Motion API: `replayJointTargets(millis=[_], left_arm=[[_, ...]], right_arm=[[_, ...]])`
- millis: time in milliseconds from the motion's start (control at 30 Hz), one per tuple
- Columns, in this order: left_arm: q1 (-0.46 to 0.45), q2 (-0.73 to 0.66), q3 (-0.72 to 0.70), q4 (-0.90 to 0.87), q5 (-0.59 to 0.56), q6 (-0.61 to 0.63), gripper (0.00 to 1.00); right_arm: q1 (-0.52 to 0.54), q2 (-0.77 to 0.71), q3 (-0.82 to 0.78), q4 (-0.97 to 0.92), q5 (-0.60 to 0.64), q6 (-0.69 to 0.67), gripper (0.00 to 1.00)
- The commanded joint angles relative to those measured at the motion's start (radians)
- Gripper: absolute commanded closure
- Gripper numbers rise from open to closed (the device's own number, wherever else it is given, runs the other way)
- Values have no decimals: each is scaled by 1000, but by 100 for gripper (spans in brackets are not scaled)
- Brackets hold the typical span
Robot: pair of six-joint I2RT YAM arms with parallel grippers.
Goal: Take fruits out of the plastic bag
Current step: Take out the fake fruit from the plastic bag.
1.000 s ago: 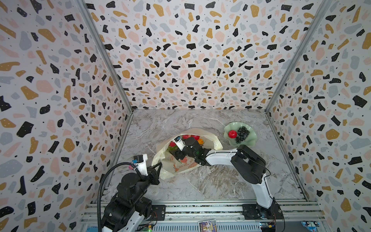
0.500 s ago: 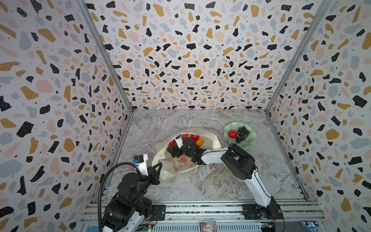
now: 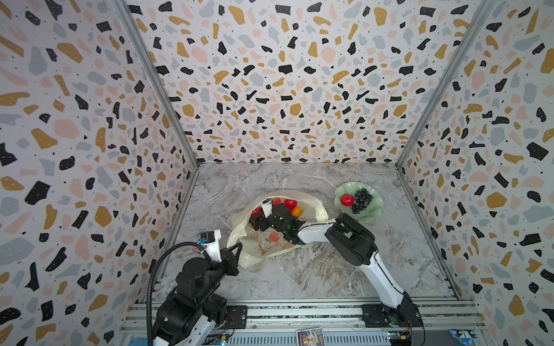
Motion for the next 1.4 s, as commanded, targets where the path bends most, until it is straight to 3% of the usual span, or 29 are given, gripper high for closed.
replayJointTargets(millis=[0,200,400,667,933,1100,1367], left_arm=[[-2,-6,-11,30,12,-1,100],[-2,-9,-14,30,11,-3,100],[-3,-10,-15,30,7,-7,100],[-3,-10,-13,25,-15,-15,100],[-3,-3,0,1,-122,-60,100],[-2,19,18,16,-190,-87,100],[-3,75,-15,129,-184,-94,100]], right_arm=[[-14,-12,29,30,-21,31,24],[-19,-76,-33,61,-23,11,44],[-18,-123,-71,85,-54,-8,55],[-18,-199,-129,99,-74,-14,60],[-19,-322,-226,74,-100,-60,61],[-17,-438,-304,31,-154,-81,61],[-17,-657,-408,-86,-292,-137,61]])
